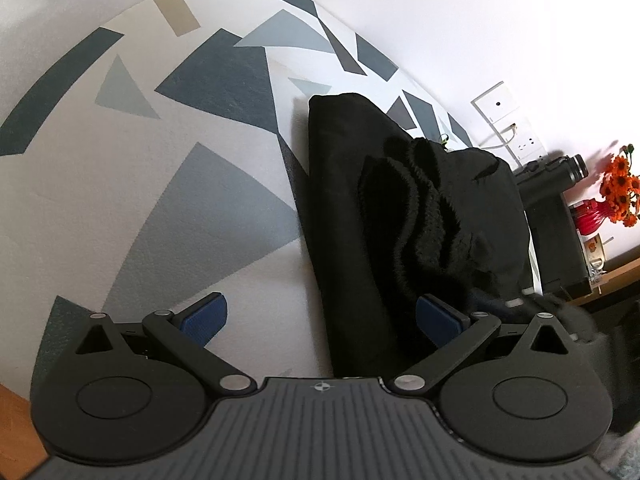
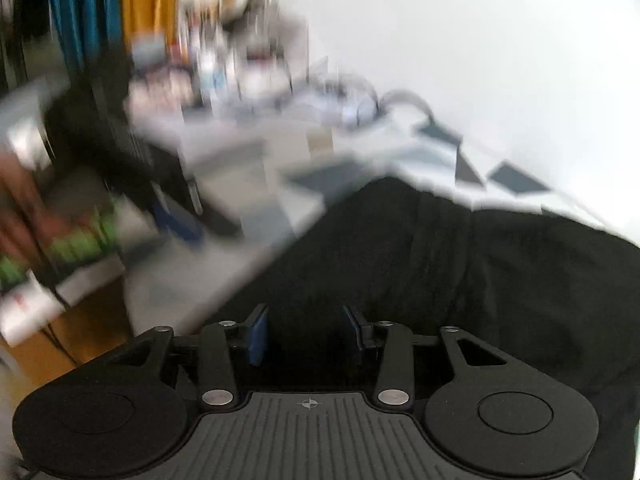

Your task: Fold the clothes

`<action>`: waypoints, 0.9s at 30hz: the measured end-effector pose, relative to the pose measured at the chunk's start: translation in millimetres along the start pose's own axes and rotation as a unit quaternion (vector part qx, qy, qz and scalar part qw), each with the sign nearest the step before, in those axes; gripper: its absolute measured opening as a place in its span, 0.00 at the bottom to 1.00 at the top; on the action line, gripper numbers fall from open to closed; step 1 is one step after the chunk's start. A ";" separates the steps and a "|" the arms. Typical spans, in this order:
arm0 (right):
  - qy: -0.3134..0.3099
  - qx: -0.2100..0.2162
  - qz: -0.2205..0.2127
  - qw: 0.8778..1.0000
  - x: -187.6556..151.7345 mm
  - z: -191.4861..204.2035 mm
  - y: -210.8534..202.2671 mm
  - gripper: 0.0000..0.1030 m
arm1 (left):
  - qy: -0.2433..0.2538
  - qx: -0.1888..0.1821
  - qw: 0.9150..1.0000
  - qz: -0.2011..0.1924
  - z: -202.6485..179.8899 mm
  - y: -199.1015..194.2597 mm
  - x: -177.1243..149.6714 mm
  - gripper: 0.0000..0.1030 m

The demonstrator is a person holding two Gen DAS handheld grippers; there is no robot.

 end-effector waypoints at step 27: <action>0.266 -0.032 -0.044 0.963 10.7 -90.7 37.5 0.81 | 0.000 -0.010 1.000 0.017 -20.4 34.6 10.5 1.00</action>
Point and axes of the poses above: each gripper's, at about its wrist camera, not at the fingertips, and y roughly the way its jaws point, z to its left, x to its top, the point moved 2 cm from there along y, roughly the way its jaws point, and after that the axes turned 1 degree about -z, right-handed, at the moved point
